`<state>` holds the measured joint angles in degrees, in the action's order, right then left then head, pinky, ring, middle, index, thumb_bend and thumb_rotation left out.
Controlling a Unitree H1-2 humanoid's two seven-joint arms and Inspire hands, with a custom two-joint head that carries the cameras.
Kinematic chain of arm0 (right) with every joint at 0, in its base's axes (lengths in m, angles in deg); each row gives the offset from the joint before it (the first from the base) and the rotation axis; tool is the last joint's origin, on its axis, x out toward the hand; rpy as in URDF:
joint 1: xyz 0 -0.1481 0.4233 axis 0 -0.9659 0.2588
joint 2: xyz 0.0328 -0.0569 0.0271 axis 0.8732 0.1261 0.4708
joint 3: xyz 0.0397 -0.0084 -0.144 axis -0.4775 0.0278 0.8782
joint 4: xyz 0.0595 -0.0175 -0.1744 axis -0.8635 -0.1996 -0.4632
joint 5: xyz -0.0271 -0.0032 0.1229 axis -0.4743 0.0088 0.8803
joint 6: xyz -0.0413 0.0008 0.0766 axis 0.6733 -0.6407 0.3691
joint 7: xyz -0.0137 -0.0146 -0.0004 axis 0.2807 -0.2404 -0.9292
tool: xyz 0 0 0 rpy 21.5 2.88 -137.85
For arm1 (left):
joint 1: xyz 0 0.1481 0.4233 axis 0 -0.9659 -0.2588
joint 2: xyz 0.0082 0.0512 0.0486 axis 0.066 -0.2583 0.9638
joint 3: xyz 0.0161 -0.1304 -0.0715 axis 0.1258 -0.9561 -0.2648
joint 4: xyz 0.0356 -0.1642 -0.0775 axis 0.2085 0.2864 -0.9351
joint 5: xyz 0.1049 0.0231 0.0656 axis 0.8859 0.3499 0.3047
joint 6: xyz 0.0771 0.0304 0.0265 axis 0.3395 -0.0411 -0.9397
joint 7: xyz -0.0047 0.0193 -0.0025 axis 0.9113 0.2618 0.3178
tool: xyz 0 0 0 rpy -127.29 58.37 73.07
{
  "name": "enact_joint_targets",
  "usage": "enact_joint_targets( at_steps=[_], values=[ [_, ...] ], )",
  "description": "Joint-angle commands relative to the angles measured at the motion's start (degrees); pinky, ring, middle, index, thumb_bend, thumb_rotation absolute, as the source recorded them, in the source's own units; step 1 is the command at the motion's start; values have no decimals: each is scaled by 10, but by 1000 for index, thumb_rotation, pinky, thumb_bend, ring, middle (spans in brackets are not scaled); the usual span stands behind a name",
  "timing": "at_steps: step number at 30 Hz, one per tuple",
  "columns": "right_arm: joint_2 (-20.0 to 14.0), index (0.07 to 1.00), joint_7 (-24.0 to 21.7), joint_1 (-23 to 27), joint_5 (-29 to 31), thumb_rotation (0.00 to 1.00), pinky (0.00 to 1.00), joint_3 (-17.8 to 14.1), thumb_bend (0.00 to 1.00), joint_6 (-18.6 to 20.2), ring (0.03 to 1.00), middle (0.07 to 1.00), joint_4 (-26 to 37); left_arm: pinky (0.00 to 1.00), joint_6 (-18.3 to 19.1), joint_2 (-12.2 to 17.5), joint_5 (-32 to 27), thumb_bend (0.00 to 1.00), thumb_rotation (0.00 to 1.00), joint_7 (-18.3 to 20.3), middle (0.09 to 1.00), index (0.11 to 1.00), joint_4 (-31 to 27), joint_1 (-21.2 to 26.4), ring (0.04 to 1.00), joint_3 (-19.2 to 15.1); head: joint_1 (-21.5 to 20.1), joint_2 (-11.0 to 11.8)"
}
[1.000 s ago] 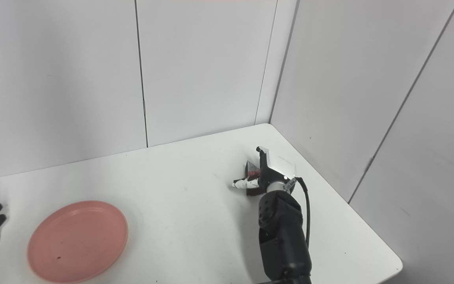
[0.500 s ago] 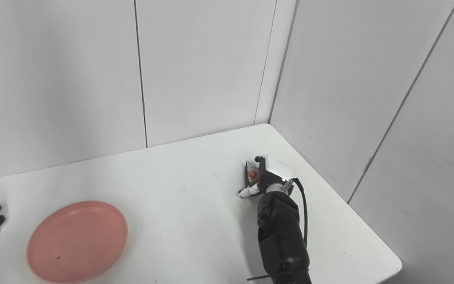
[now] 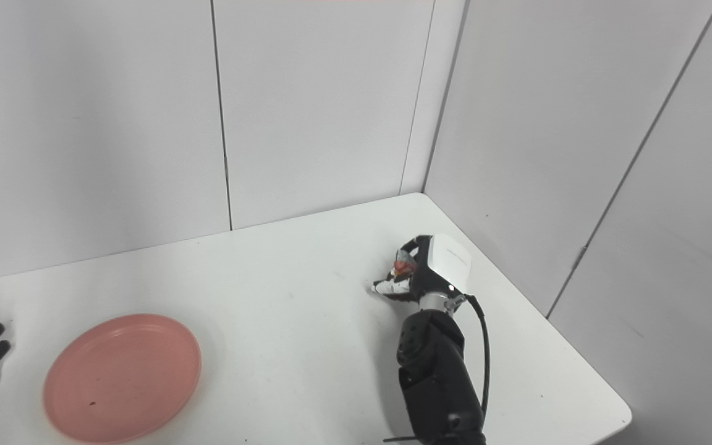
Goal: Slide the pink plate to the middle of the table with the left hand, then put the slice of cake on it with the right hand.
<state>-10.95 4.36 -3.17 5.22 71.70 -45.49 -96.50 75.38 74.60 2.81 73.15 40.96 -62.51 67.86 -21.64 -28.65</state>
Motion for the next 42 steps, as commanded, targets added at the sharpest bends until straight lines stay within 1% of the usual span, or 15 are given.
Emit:
enact_joint_targets(
  at_steps=[1, 4, 5, 7, 8, 9, 10, 13, 15, 22, 25, 29, 35, 38, 42],
  values=[
    [-14, 475, 22, 13, 12, 0, 105, 10, 524, -19, 173, 469, 43, 1000, -18, -14, 7, 723, 1000, 2, 1000, 1000, 26, -29, 1000, 7, 4, -1],
    [-13, 475, 14, 7, 53, 0, 100, 22, 524, -39, 166, 469, 85, 1000, -14, -18, 21, 706, 1000, -3, 1000, 1000, -1, -42, 1000, 18, 44, -4],
    [-12, 481, 0, 5, 80, 0, 101, 22, 518, -43, 170, 426, 98, 1000, -12, -23, 31, 698, 1000, -12, 1000, 1000, -13, -47, 1000, 22, 66, -5],
    [-14, 489, -24, 2, 114, 0, 135, 28, 515, -41, 208, 402, 119, 1000, -4, -30, 44, 683, 1000, -26, 1000, 1000, -32, -55, 1000, 30, 89, -7],
    [-16, 497, -32, 0, 122, 0, 193, 34, 517, -39, 267, 421, 128, 1000, 3, -33, 48, 682, 1000, -29, 1000, 1000, -41, -58, 1000, 33, 93, -8],
    [-16, 495, -44, -2, 134, 0, 228, 43, 518, -40, 300, 438, 138, 1000, 8, -34, 55, 688, 1000, -31, 1000, 1000, -49, -61, 1000, 40, 116, -9],
    [-18, 483, -52, -4, 144, 0, 267, 49, 520, -41, 336, 467, 144, 1000, 11, -35, 61, 704, 1000, -32, 1000, 1000, -54, -62, 1000, 44, 116, -9],
    [-13, 482, -65, -12, 180, 0, 309, 66, 520, -64, 363, 473, 156, 1000, 16, -49, 80, 707, 1000, -51, 1000, 1000, -66, -65, 1000, 52, 157, -7],
    [-11, 492, -63, -19, 194, 0, 254, 79, 517, -93, 308, 437, 159, 1000, 14, -59, 91, 689, 1000, -63, 1000, 1000, -67, -64, 1000, 57, 172, -7],
    [-4, 506, -96, -40, 229, 0, 198, 155, 515, -169, 260, 425, 174, 1000, 10, -83, 93, 676, 1000, -70, 1000, 1000, -52, -53, 1000, 63, 200, -3],
    [3, 508, -105, -46, 231, 0, 191, 180, 516, -180, 256, 432, 181, 1000, 5, -89, 98, 685, 1000, -72, 1000, 1000, -42, -48, 1000, 67, 210, 0],
    [26, 502, -120, -42, 218, 0, 167, 219, 515, -172, 234, 421, 202, 1000, 6, -97, 109, 691, 1000, -82, 1000, 1000, -39, -46, 1000, 74, 228, -1],
    [42, 496, -121, -28, 216, 0, 193, 253, 517, -199, 261, 437, 161, 1000, 1, -107, 122, 697, 1000, -98, 1000, 1000, -30, -42, 1000, 79, 243, -2],
    [50, 492, -120, -14, 210, 0, 168, 270, 515, -222, 236, 412, 121, 1000, -8, -111, 140, 685, 1000, -111, 1000, 1000, -27, -42, 1000, 84, 249, -2],
    [57, 493, -114, 3, 195, 0, 134, 288, 510, -241, 201, 388, 82, 1000, 1, -115, 138, 695, 1000, -114, 1000, 1000, -28, -42, 1000, 85, 254, -3]
  ],
)
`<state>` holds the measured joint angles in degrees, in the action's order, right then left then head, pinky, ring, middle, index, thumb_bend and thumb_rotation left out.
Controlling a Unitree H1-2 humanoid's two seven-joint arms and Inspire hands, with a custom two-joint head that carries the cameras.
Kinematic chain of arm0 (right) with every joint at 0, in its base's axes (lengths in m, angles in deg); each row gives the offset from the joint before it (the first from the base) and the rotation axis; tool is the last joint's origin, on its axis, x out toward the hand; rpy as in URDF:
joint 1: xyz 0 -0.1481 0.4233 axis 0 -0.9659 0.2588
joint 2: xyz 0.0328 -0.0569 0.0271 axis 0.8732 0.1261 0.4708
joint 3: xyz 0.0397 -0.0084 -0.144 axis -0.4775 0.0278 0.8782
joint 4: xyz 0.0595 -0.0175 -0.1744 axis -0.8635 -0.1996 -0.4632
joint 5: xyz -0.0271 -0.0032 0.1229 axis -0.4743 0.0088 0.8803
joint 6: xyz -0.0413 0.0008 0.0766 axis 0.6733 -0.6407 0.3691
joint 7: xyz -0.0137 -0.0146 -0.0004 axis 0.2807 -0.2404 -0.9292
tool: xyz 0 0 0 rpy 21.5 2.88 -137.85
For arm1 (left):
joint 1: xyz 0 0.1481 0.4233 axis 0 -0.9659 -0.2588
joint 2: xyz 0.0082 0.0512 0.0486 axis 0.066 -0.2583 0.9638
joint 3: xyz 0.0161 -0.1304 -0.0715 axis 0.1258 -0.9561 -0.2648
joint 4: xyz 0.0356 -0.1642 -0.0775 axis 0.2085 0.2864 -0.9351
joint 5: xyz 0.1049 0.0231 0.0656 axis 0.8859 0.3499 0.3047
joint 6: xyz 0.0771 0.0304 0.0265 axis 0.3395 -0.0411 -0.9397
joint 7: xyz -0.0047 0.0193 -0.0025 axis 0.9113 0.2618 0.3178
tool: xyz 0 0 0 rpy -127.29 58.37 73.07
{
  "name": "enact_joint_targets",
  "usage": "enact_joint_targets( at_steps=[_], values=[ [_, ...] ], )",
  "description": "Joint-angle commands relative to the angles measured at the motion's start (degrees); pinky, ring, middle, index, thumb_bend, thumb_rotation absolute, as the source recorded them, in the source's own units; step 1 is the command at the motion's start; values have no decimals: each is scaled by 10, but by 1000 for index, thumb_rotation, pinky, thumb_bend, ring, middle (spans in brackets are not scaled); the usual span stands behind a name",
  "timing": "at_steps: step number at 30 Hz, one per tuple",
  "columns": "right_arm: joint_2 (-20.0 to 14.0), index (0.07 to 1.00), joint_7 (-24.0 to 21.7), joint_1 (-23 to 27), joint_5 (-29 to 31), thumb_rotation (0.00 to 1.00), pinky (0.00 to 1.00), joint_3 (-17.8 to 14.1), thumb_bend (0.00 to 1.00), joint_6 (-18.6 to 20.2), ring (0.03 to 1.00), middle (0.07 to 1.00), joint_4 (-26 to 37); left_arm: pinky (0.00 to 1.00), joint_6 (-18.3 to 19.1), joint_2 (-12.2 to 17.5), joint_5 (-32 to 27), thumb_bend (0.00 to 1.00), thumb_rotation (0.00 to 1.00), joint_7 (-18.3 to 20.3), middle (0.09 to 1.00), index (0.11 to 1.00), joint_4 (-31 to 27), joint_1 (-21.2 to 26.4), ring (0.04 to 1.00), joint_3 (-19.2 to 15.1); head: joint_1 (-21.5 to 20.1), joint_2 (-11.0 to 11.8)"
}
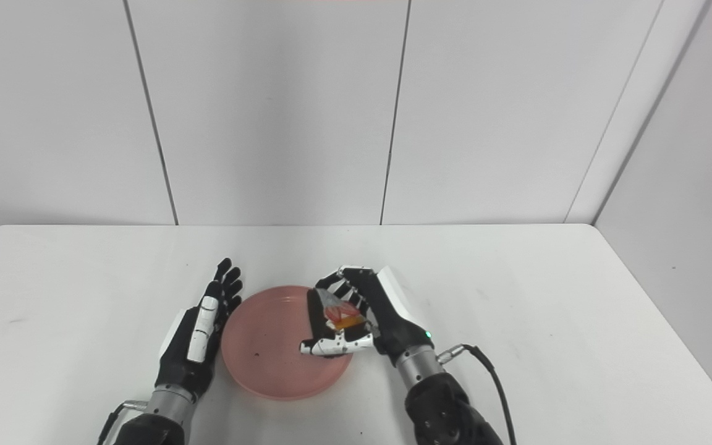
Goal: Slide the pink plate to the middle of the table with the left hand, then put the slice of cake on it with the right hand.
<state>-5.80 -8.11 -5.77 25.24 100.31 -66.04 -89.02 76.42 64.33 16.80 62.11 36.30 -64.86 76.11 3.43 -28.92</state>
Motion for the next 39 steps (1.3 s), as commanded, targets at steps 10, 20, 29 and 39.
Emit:
enact_joint_targets(
  at_steps=[10, 20, 29, 39],
  values=[
    [7, 479, 32, 78, -81, 0, 115, 47, 520, -63, 175, 467, -90, 1000, -5, -23, 5, 713, 1000, -12, 1000, 1000, 17, -19, 1000, 9, 38, -6],
    [-2, 490, 35, 101, -116, 0, 175, 68, 517, -79, 245, 421, -148, 1000, -34, -32, 16, 696, 1000, -23, 1000, 1000, 37, -10, 1000, 15, 61, -10],
    [-21, 533, 36, 90, -141, 0, 343, 75, 516, -77, 437, 435, -140, 1000, -39, -36, 25, 707, 1000, -36, 1000, 1000, 35, -11, 1000, 15, 61, -16],
    [-47, 928, -55, 61, -7, 459, 749, 39, 662, -96, 897, 918, -61, 1000, -39, -27, 28, 705, 1000, -31, 1000, 1000, 31, -13, 1000, 19, 57, -18]
  ],
)
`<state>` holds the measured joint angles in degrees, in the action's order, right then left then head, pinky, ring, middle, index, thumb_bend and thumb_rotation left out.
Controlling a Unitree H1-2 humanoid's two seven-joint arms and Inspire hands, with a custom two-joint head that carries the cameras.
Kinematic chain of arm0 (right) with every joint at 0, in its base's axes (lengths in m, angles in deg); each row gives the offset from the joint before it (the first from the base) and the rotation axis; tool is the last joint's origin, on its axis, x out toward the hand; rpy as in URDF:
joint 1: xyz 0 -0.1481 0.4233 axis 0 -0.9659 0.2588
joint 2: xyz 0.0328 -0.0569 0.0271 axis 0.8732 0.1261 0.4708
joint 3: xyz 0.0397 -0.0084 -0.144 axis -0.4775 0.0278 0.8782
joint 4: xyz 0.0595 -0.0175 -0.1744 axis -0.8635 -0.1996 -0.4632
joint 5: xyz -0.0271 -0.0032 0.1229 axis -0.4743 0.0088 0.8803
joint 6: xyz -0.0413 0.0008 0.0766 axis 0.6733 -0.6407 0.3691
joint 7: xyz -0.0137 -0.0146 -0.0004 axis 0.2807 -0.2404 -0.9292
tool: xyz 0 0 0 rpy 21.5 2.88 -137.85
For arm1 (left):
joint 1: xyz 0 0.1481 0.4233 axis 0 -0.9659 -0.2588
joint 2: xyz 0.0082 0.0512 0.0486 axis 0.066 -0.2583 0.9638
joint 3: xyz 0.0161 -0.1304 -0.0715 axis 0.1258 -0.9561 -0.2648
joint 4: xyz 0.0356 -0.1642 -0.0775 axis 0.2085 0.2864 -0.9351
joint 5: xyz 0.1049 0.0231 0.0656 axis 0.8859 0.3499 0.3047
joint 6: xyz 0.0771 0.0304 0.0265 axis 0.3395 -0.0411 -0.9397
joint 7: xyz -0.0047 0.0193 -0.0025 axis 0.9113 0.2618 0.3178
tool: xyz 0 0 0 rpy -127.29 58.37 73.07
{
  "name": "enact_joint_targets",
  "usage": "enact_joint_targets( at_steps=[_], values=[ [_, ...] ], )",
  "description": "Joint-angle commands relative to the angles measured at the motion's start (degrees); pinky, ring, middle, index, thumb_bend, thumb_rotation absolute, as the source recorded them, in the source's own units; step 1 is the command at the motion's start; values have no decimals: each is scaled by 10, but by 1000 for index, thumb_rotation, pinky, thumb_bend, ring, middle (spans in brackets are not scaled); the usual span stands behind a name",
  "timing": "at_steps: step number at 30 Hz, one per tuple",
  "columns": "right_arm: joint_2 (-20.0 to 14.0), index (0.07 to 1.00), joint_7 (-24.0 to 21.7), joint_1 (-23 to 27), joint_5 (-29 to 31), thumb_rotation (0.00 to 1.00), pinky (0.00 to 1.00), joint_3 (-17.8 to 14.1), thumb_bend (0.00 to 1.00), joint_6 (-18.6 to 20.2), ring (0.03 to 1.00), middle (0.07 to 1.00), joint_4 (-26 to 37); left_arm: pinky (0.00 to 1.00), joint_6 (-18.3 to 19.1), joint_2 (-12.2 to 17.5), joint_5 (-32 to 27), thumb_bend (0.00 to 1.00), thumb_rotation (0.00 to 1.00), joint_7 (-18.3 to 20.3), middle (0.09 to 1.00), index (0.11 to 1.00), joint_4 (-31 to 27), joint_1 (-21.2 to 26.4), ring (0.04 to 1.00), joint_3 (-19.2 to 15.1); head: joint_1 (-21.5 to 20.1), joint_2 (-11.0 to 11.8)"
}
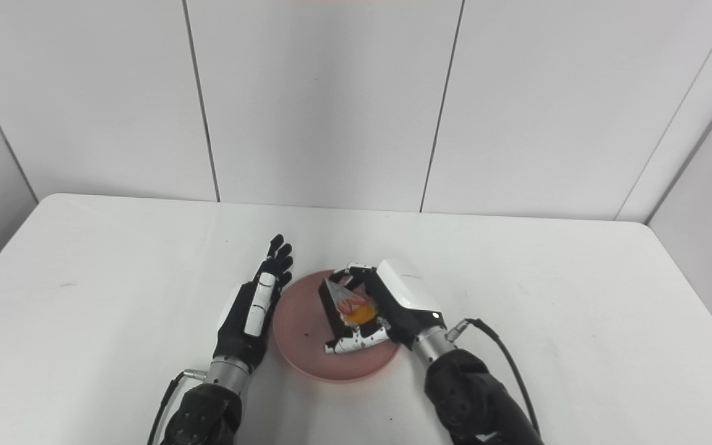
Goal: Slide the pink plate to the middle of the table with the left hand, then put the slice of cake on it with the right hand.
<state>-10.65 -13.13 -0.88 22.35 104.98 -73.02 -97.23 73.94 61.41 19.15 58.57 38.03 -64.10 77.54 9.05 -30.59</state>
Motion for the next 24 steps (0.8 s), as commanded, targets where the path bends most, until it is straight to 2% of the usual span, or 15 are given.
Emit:
enact_joint_targets(
  at_steps=[1, 4, 6, 10, 12, 14, 15, 17, 20, 24],
  values=[
    [2, 949, -9, 9, 32, 456, 770, -12, 671, -27, 920, 944, 25, 1000, -14, 2, 5, 709, 1000, 4, 1000, 1000, 13, -21, 1000, 5, 0, -1],
    [3, 990, -15, -2, 57, 457, 823, -25, 673, -29, 963, 990, 31, 1000, -18, 2, 5, 726, 1000, 1, 1000, 1000, 16, -20, 1000, 4, -1, -1],
    [7, 998, -11, -12, 82, 503, 860, -38, 682, -39, 986, 998, 30, 1000, -19, 1, 7, 725, 1000, -2, 1000, 1000, 16, -21, 1000, 4, -5, -1],
    [17, 1000, 9, -33, 121, 520, 842, -68, 695, -82, 993, 1000, 20, 1000, -21, 0, 6, 703, 1000, -4, 1000, 1000, 14, -22, 1000, 2, -8, 0],
    [23, 1000, 18, -43, 133, 502, 892, -82, 663, -95, 999, 1000, 19, 1000, -20, 1, 5, 704, 1000, -3, 1000, 1000, 12, -23, 1000, 2, -9, 0],
    [31, 1000, 34, -57, 152, 531, 946, -103, 639, -119, 1000, 1000, 13, 1000, -12, 2, -1, 719, 1000, 0, 1000, 1000, 12, -23, 1000, 0, -9, -1],
    [35, 1000, 45, -63, 158, 586, 976, -114, 632, -128, 1000, 1000, 11, 1000, -11, 4, -2, 722, 1000, 2, 1000, 1000, 13, -23, 1000, -1, -10, 0],
    [42, 1000, 58, -70, 167, 618, 989, -130, 630, -138, 1000, 1000, 6, 1000, -15, 7, 0, 722, 1000, 2, 1000, 1000, 12, -24, 1000, -1, -16, 0],
    [54, 1000, 65, -74, 187, 711, 979, -147, 591, -142, 1000, 1000, -2, 1000, -16, 11, 3, 691, 1000, 1, 1000, 1000, 5, -27, 1000, -1, -20, -1],
    [69, 1000, 52, -78, 244, 776, 995, -167, 590, -120, 1000, 1000, -2, 1000, -18, 13, -8, 675, 1000, 6, 1000, 1000, 2, -30, 1000, -6, -27, 1]
  ],
)
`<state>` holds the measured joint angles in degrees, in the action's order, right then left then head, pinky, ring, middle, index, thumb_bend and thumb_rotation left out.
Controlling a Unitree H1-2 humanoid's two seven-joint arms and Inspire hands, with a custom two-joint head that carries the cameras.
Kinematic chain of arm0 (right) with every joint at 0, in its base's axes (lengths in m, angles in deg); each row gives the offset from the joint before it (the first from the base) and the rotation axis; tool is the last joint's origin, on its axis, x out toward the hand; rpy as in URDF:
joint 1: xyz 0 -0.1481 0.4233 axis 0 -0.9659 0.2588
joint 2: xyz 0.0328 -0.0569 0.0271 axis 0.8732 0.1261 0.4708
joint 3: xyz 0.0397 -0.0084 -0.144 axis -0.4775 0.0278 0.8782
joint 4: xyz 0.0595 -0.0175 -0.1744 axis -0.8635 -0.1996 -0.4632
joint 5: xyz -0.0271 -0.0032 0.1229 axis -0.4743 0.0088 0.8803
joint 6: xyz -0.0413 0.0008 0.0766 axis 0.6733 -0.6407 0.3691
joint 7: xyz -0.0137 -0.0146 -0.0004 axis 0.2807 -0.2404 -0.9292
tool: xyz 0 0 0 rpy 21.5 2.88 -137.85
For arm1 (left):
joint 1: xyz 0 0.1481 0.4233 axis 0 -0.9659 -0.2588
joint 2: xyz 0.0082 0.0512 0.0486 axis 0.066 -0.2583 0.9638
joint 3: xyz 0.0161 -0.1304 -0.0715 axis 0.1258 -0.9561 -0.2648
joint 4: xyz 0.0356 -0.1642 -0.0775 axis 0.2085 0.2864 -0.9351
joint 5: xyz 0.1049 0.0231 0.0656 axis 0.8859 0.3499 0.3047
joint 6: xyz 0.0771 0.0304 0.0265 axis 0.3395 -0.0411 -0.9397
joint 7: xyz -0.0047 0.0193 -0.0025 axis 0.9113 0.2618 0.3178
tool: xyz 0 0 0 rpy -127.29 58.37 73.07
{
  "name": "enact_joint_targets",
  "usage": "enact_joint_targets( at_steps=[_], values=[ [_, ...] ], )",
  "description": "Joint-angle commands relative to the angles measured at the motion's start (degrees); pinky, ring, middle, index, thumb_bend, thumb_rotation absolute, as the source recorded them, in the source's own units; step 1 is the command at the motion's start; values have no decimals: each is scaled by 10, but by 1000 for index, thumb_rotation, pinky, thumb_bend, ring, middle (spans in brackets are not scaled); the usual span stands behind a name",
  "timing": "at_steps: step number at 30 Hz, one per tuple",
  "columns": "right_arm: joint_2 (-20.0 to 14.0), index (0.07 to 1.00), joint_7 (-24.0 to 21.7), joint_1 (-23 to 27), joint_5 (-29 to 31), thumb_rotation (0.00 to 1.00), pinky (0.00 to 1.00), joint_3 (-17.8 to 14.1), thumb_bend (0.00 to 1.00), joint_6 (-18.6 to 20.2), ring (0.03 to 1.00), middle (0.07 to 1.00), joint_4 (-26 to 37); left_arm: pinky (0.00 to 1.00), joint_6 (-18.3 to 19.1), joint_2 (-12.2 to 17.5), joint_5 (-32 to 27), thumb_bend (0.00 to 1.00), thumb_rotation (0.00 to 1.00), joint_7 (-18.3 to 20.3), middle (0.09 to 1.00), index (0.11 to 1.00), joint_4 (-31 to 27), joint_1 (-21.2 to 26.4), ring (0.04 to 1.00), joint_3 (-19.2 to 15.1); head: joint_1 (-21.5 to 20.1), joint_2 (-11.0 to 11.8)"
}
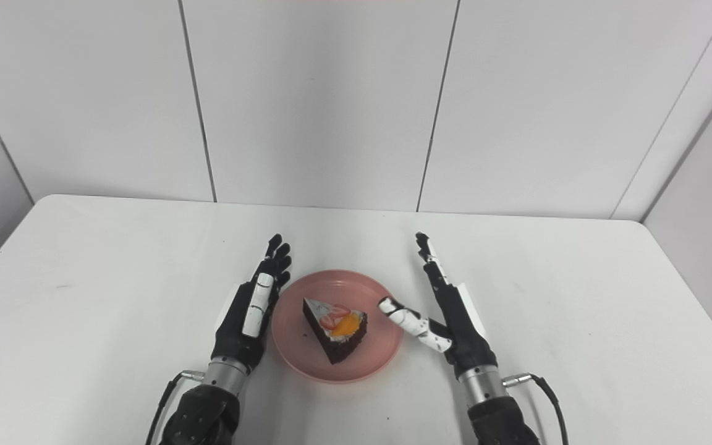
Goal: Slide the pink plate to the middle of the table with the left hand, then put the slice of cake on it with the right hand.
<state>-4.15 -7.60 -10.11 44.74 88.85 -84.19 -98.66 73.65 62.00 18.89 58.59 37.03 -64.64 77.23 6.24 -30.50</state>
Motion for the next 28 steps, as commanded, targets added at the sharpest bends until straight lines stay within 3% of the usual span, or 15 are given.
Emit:
enact_joint_targets(
  at_steps=[1, 8, 16, 21, 28],
  values=[
    [8, 1000, -5, 14, 31, 778, 996, -9, 590, -4, 1000, 1000, 13, 1000, -17, 9, -9, 674, 1000, 10, 1000, 1000, 11, -26, 1000, -4, -3, 2],
    [30, 1000, 16, 11, 44, 869, 1000, -28, 611, -18, 1000, 1000, -5, 1000, -20, 15, -16, 676, 1000, 11, 1000, 1000, 10, -29, 1000, -11, -5, 4],
    [48, 1000, -2, 1, 90, 844, 1000, -28, 658, 19, 1000, 1000, -10, 1000, -29, 23, -8, 665, 1000, -2, 1000, 1000, 6, -39, 1000, -19, -7, 11],
    [69, 1000, -7, -7, 118, 765, 1000, -27, 693, 37, 1000, 1000, -5, 1000, -30, 27, 2, 608, 1000, -14, 1000, 1000, 6, -42, 1000, -22, -12, 11],
    [88, 1000, 12, -10, 90, 781, 1000, -20, 661, 29, 1000, 1000, -4, 1000, -24, 30, 6, 640, 1000, -18, 1000, 1000, 1, -46, 1000, -22, -23, 8]
  ],
)
